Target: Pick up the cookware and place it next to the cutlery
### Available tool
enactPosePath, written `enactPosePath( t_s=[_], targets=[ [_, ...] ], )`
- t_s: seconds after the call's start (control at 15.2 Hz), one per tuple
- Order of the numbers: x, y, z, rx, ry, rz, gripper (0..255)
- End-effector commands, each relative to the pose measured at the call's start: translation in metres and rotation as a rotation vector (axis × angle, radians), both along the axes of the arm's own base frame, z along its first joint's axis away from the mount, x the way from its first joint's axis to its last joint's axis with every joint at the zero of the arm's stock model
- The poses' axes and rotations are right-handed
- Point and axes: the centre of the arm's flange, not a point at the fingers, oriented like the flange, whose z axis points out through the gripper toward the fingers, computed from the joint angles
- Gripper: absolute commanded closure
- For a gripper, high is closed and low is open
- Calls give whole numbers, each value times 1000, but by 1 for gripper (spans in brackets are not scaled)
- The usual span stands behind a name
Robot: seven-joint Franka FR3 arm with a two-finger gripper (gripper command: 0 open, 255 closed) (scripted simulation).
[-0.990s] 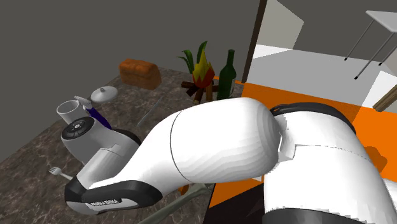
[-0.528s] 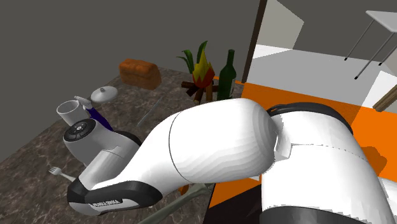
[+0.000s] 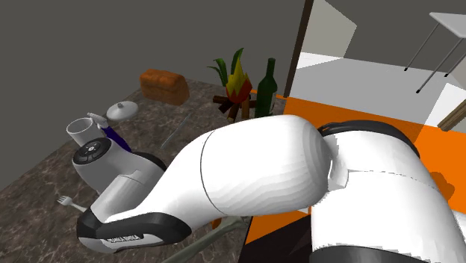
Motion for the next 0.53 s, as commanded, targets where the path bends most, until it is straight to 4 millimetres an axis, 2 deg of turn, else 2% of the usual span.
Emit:
enactPosePath(
  t_s=[0.0, 0.13, 0.46],
  targets=[
    [0, -1, 20, 0, 0, 0, 0],
    [-1, -2, 43, 0, 0, 0, 0],
    [-1, -2, 43, 0, 0, 0, 0]
  ],
)
